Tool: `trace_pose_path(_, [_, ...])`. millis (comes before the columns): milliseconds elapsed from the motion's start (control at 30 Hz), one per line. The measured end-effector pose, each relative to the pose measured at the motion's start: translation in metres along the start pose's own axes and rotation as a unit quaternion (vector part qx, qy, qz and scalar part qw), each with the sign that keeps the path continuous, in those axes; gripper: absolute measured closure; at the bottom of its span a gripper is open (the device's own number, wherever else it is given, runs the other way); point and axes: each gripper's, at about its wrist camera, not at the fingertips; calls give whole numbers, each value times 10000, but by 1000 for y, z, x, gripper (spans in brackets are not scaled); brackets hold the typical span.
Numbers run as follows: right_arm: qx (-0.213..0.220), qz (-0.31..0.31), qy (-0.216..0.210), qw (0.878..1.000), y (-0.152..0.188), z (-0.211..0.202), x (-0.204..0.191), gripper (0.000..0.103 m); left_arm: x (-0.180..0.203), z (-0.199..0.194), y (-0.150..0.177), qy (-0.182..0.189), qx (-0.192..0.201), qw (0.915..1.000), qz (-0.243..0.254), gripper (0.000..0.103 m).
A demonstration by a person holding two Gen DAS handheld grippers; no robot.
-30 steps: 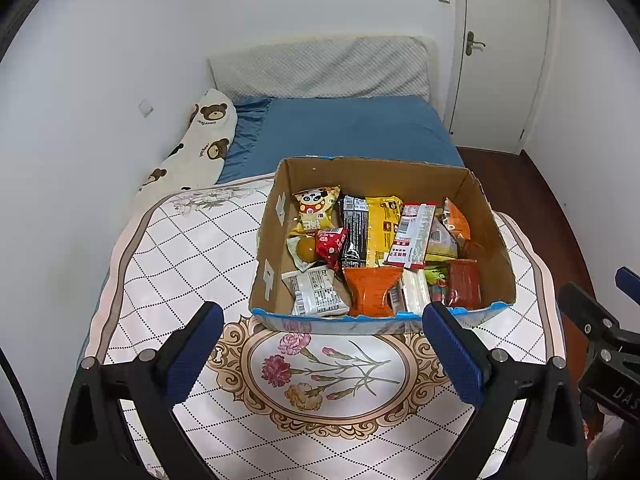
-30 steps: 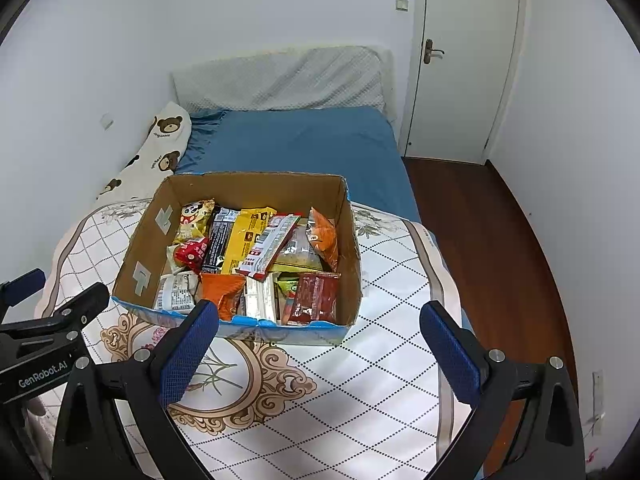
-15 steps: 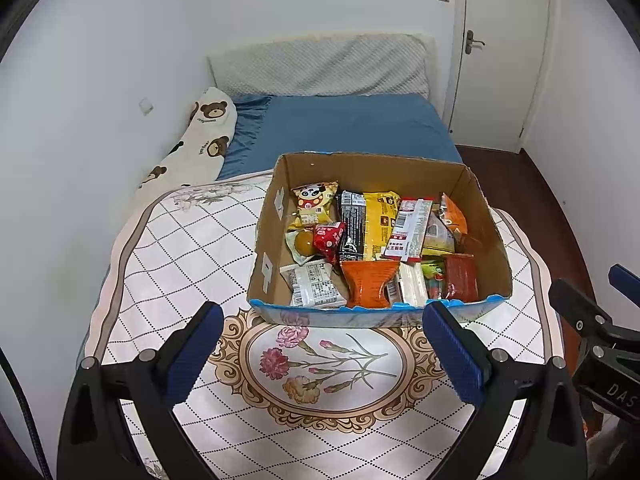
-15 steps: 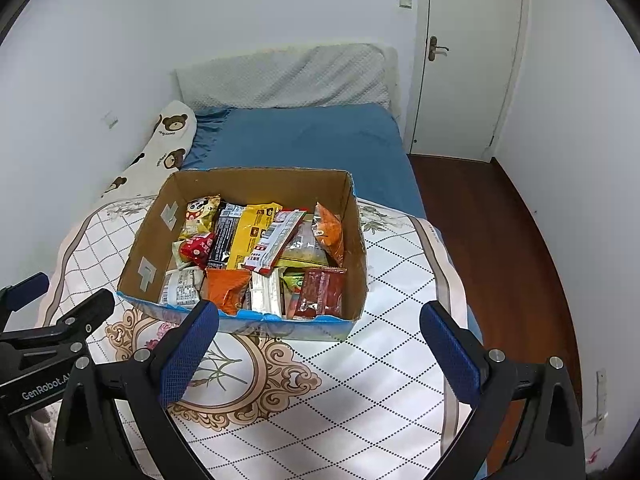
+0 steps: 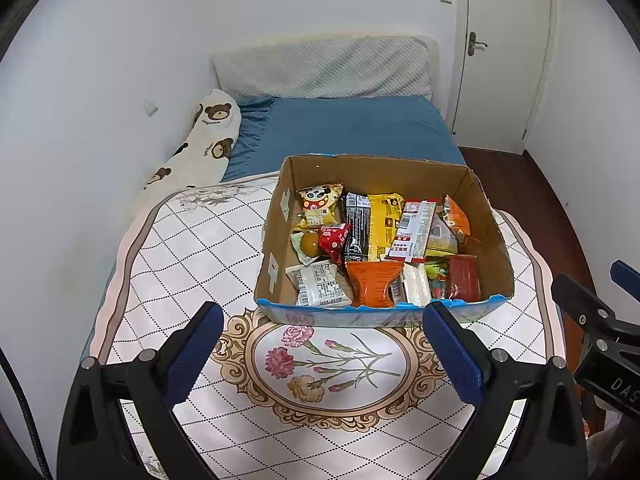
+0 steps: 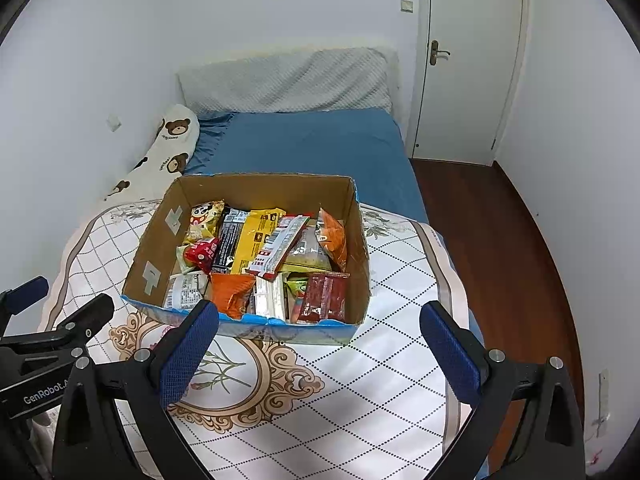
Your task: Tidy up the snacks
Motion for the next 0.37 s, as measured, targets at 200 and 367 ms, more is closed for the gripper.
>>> trace_pose_path(200, [29,9,14,10000,0,-2,1,1,1,0,0,-2,19,10000,-1,1])
trace_pose_path(367, [16,11,24,10000,1,-2,1,1,1,2,1,17,-17,10000,-14,1])
Point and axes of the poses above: each gripper's, at about its wrist camera, not at the fingertips, and z roughly the way its jaws point, x to its right, y to its underside, and after that the axes turned 14 degrees about -x, right-handed
